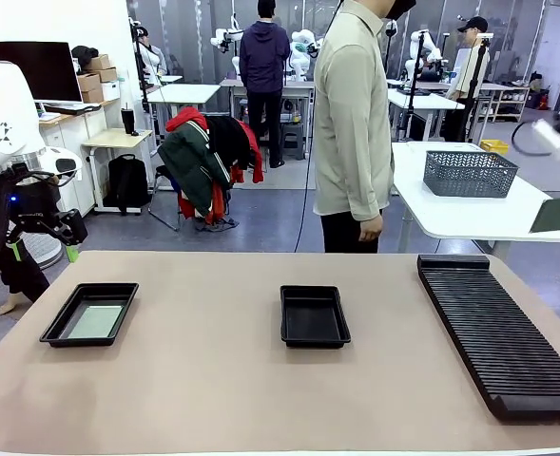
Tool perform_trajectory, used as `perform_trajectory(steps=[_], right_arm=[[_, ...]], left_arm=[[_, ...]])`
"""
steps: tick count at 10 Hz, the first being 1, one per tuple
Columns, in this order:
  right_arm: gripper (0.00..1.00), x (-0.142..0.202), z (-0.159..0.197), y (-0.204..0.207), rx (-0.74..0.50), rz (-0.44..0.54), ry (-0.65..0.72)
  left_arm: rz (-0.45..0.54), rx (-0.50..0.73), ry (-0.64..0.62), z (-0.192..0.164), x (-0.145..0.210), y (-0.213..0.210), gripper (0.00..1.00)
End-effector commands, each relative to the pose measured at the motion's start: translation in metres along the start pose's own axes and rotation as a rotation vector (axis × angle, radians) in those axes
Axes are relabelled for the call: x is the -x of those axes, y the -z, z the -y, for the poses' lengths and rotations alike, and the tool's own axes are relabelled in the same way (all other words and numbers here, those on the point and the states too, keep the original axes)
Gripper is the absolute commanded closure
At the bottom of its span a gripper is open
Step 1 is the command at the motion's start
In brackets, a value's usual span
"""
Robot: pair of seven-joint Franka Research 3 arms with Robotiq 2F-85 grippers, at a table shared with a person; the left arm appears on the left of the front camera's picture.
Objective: Inspect and transfer BCBs to ESD trays.
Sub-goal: Pick up the Blank PCB from the PCB Rack and place it in the right ESD tray.
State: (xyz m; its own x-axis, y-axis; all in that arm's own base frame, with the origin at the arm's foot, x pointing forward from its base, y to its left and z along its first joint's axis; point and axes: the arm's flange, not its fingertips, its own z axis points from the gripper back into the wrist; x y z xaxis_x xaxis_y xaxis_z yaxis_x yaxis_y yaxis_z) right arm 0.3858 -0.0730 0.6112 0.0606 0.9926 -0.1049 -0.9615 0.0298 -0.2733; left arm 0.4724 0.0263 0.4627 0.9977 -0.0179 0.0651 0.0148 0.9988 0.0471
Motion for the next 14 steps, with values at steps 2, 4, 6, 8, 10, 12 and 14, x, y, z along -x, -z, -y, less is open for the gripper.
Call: perform_trajectory(steps=[2,4,6,8,10,12,14], right_arm=[[1.0,-0.001,0.008,-0.054,-0.043,-0.01,0.04],[1.0,0.004,0.013,-0.082,-0.076,0.038,0.051],[1.0,0.005,0.014,-0.101,-0.088,0.054,0.053],[1.0,0.005,0.015,-0.109,-0.098,0.083,0.045],[1.0,0.007,0.015,-0.11,-0.108,0.105,0.054],[1.0,0.015,0.011,-0.109,-0.102,0.102,0.054],[1.0,0.008,0.013,-0.107,-0.092,0.078,0.036]], left_arm=[[0.006,0.0,-0.002,0.0,0.001,0.001,0.0],[0.006,0.0,-0.002,0.0,0.001,0.001,0.0],[0.006,0.0,-0.002,0.0,0.001,0.001,0.0],[0.006,0.0,-0.002,0.0,0.001,0.001,0.0],[0.006,0.0,-0.002,0.0,0.001,0.001,0.0],[0.006,0.0,-0.002,0.0,0.001,0.001,0.0],[0.006,0.0,-0.002,0.0,0.001,0.001,0.0]])
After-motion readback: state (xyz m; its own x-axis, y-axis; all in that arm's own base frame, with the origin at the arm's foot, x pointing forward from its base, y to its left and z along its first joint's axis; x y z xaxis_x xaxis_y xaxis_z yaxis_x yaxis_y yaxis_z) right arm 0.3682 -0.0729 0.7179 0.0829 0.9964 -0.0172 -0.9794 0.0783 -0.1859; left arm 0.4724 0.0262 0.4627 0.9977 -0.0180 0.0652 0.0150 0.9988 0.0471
